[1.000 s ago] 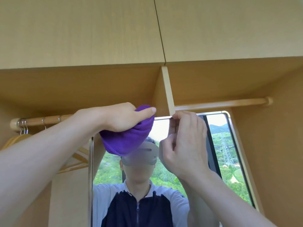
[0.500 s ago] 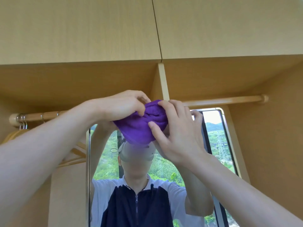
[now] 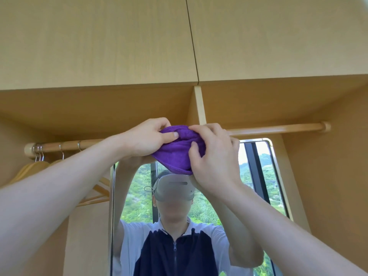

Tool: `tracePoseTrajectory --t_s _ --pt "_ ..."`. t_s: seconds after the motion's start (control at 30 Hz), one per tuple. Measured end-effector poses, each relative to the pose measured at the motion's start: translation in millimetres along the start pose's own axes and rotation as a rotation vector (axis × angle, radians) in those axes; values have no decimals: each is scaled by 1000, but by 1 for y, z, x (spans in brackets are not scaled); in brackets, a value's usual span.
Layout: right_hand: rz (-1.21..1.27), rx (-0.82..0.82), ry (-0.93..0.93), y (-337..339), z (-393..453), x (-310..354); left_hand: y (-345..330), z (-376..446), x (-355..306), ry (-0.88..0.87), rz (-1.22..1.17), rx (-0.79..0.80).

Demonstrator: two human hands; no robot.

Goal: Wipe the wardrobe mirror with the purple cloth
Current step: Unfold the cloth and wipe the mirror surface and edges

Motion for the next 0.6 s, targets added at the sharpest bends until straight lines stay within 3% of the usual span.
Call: tracePoseTrajectory --t_s 0.1,0.23,0.4,0.6 --pt "-161 62 130 -1 4 5 9 -2 4 -9 135 -47" --pt "-32 134 121 -5 15 16 28 -5 11 -21 130 -77" --pt "185 133 124 -12 33 34 64 -17 14 -35 188 -332" --pt "266 219 199 -27 42 54 119 -53 2 80 422 -239"
Point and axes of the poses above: each hand's wrist, its own z-axis towards the middle knuckle, its own y-axis out of the back of the hand, x = y × z, the point moved 1 cm from there along z, towards the middle knuckle, and after that the axes turned 4 degrees about x, right-handed, at the moved point
